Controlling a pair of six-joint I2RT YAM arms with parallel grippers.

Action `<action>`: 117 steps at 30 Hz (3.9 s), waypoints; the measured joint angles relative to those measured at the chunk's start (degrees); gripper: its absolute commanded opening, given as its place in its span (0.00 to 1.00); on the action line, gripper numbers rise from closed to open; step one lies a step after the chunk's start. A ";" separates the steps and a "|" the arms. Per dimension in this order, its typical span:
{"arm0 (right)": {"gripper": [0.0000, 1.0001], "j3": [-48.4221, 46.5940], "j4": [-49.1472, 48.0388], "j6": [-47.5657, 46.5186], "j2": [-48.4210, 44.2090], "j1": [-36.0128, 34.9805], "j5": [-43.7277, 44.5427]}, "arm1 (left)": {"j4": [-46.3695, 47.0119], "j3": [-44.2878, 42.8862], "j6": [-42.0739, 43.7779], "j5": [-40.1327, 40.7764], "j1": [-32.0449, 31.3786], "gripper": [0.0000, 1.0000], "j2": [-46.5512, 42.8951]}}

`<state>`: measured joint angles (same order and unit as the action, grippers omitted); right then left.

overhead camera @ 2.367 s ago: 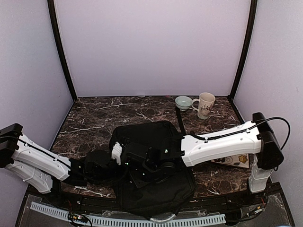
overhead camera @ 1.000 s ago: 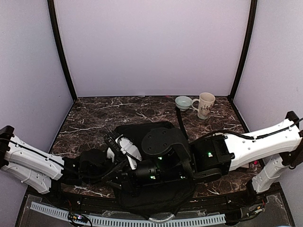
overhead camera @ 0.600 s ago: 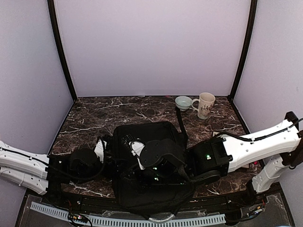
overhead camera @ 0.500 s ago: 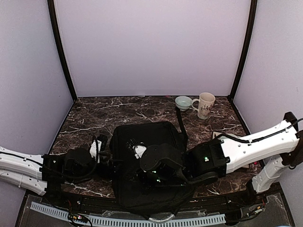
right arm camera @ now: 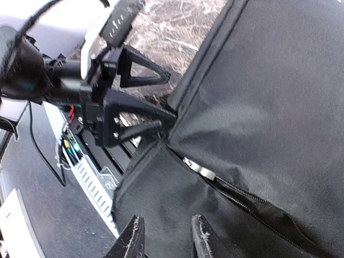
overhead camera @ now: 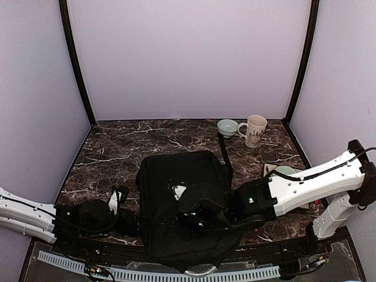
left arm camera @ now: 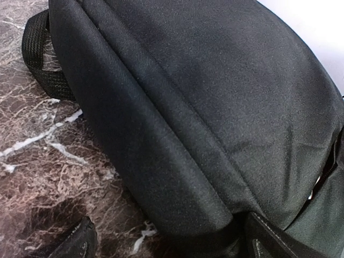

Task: Pack the student bag
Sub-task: Adjust the student bag at the center of the board, then hold the second largest pocket of the student bag.

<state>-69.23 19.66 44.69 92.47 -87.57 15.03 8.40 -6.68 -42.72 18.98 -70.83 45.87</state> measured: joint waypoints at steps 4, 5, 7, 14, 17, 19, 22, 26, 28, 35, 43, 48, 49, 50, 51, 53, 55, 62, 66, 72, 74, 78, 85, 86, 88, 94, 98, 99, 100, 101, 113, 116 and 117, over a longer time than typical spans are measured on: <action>0.31 3.72 -1.70 0.17 -0.94 0.00 -0.24 | 7.50 2.78 -0.44 -4.09 3.63 0.94 2.21; 0.31 4.74 -1.86 0.24 -1.51 0.00 -0.26 | 9.99 3.61 -0.61 -5.79 5.05 0.91 3.10; 0.31 6.14 -2.08 0.33 -2.54 0.04 -0.37 | 15.17 4.92 -1.03 -8.61 7.54 0.83 5.40; 0.31 6.80 -4.07 0.35 -3.67 0.55 -0.52 | 36.48 6.19 -1.38 -18.01 10.38 0.34 17.38; 0.31 6.80 -4.44 0.39 -3.98 1.09 -0.46 | 44.96 6.19 -2.14 -21.53 10.69 0.00 23.04; 0.31 6.80 -4.48 0.68 -4.11 1.62 -0.28 | 50.51 6.21 -2.21 -23.10 10.84 0.00 26.93; 0.33 6.80 -3.96 1.81 -4.46 2.58 0.04 | 59.78 6.21 -2.45 -24.74 10.60 0.00 33.55; 0.44 7.08 -3.13 3.69 -5.38 4.04 -0.48 | 70.23 6.23 -2.23 -24.68 7.82 0.00 42.36; 0.45 7.08 -2.62 4.85 -5.33 4.42 -1.11 | 75.03 6.21 -2.01 -24.24 6.03 0.00 46.88; 0.49 7.06 2.32 9.22 -4.09 4.85 -4.72 | 84.06 4.92 -2.01 -23.96 2.45 0.00 56.61; 0.50 10.97 1.42 13.14 -6.47 4.98 -10.23 | 79.45 4.28 -1.64 -21.92 1.22 0.00 52.26; 0.52 11.63 0.13 13.53 -6.69 5.01 -13.66 | 72.15 2.58 -1.22 -20.35 0.13 0.00 47.91; 0.52 11.63 -0.35 13.53 -6.40 5.03 -14.36 | 70.93 2.29 -1.16 -20.15 0.00 0.00 47.25; 0.52 11.63 -0.90 13.51 -5.95 5.07 -15.15 | 69.61 2.03 -1.07 -19.89 -0.13 0.00 46.47; 0.52 11.63 -1.36 13.53 -5.35 5.09 -15.72 | 68.50 1.88 -0.98 -19.67 -0.26 0.00 45.81; 0.52 11.63 -1.92 13.66 -4.26 5.14 -16.59 | 65.70 1.66 -0.87 -19.06 -0.57 0.00 44.09; 0.52 11.74 -2.38 14.05 -3.63 5.14 -17.16 | 62.51 1.31 -0.55 -18.38 -0.90 0.00 42.03; 0.51 13.66 -7.63 16.09 -2.91 5.42 -19.41 | 52.35 0.59 0.66 -15.54 -2.23 0.00 34.97; 0.51 11.85 -11.02 15.58 0.94 5.62 -21.55 | 49.96 0.39 1.14 -14.03 -2.97 0.00 33.94; 0.50 5.22 -13.03 12.68 6.03 5.77 -22.58 | 49.75 -0.22 1.55 -12.37 -4.66 0.00 33.92; 0.49 3.52 -12.20 11.54 6.49 5.86 -22.71 | 49.94 -0.28 1.55 -11.98 -5.01 0.00 33.92; 0.49 -0.09 -17.40 9.77 6.84 5.81 -24.24 | 50.18 -0.46 1.57 -11.82 -5.60 0.00 33.92; 0.49 -4.87 -18.34 5.40 6.49 5.07 -22.62 | 50.07 -0.46 1.64 -11.47 -5.75 0.00 33.31; 0.49 -5.42 -17.27 5.16 6.38 4.76 -21.59 | 49.94 -0.46 1.66 -11.34 -5.84 0.00 33.07; 0.49 -5.81 -13.64 5.57 5.53 4.02 -18.78 | 49.37 -0.46 1.66 -10.97 -5.97 0.00 32.24; 0.51 0.39 -1.90 14.25 -4.28 1.40 -10.51 | 47.91 -0.46 1.57 -8.24 -7.08 0.00 29.24; 0.52 5.18 5.11 20.22 -10.64 0.28 -8.37 | 47.04 -0.57 1.05 -4.35 -8.52 0.00 28.04; 0.52 5.70 6.56 21.24 -11.08 0.26 -8.22 | 46.77 -0.59 0.85 -3.17 -8.98 0.00 27.87; 0.52 6.25 7.50 22.14 -11.23 0.22 -8.13 | 46.34 -0.59 0.61 -1.90 -9.44 0.00 27.56; 0.52 7.04 8.15 22.99 -11.32 0.22 -8.13 | 45.70 -0.59 0.39 -0.83 -9.79 0.00 27.10; 0.53 10.80 10.67 25.88 -9.75 1.05 -8.02 | 41.22 -0.59 0.07 7.76 -12.52 0.00 22.73; 0.52 12.66 8.59 24.98 -9.99 3.69 -7.21 | 41.22 -0.59 0.09 9.25 -13.40 0.00 22.80; 0.52 13.60 7.67 24.28 -10.23 5.20 -7.32 | 41.22 -0.59 0.09 9.81 -13.70 0.00 22.93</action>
<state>-55.64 27.33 68.97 82.24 -82.37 7.70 49.63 -7.27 -42.63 28.80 -84.53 68.79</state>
